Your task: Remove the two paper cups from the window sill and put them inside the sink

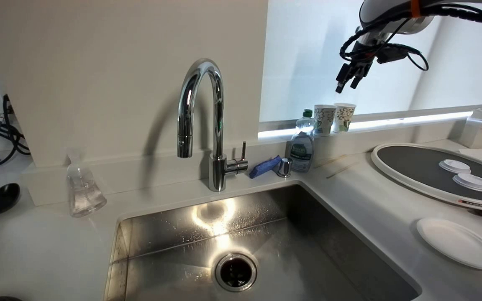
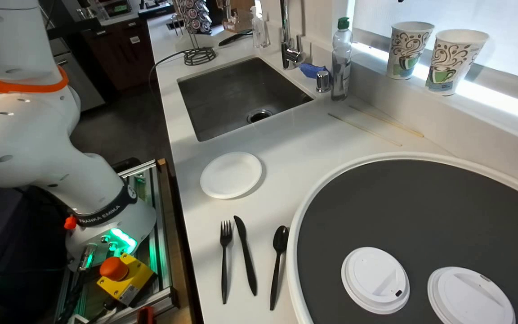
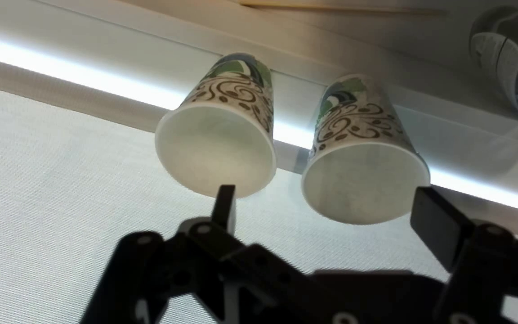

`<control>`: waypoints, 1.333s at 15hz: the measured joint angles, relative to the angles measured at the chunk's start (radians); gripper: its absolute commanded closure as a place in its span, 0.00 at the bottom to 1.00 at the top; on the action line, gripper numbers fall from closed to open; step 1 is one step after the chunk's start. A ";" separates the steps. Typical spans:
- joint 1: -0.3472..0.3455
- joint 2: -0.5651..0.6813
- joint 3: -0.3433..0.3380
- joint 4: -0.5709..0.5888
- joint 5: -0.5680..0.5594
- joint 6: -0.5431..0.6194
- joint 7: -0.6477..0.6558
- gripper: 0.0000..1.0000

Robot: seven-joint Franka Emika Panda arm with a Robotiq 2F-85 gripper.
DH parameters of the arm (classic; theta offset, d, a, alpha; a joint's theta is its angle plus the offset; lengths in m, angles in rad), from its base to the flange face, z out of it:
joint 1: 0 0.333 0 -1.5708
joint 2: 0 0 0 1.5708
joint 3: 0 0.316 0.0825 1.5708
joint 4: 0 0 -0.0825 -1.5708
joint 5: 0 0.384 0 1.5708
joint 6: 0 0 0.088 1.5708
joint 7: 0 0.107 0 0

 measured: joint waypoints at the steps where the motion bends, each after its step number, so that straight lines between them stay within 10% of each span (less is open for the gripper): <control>1: 0.000 0.000 0.000 0.000 0.000 0.000 0.000 0.00; 20: 0.011 0.010 0.014 0.000 0.000 0.004 0.002 0.00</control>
